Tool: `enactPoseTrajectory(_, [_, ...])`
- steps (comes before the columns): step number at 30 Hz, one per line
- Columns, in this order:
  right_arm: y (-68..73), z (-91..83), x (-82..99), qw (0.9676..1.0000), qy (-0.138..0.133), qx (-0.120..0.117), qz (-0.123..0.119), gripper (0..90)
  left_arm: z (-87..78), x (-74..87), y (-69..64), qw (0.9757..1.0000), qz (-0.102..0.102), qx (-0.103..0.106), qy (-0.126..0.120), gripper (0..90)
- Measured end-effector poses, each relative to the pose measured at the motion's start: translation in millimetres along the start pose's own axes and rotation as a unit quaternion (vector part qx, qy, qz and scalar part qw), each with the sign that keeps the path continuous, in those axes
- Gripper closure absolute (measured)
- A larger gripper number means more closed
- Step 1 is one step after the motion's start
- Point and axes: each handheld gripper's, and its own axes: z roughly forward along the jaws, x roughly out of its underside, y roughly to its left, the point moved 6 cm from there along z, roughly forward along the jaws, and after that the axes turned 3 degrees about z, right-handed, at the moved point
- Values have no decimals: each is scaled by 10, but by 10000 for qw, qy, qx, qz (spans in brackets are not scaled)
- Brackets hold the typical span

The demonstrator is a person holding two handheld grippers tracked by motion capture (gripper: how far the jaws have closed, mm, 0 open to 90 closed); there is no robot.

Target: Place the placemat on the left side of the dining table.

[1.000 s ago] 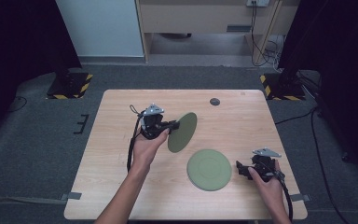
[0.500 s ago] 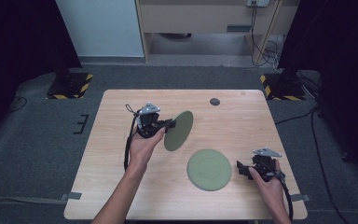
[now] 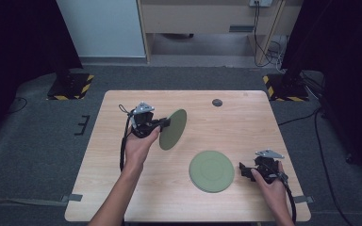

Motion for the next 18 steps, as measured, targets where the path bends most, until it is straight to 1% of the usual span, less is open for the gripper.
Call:
enactPoseTrajectory(4, [4, 6, 2, 10000, 3, 4, 5, 44, -33, 8, 49, 10000, -50, -26, 4, 854])
enactPoseTrajectory(15, [6, 9, 5, 10000, 31, 5, 24, 44, -121, 42, 180, 9997, -85, -225, 17, 854])
enactPoseTrajectory(18, [4, 11, 5, 10000, 33, 13, 19, 44, -156, 60, 234, 9995, -120, -280, 14, 854])
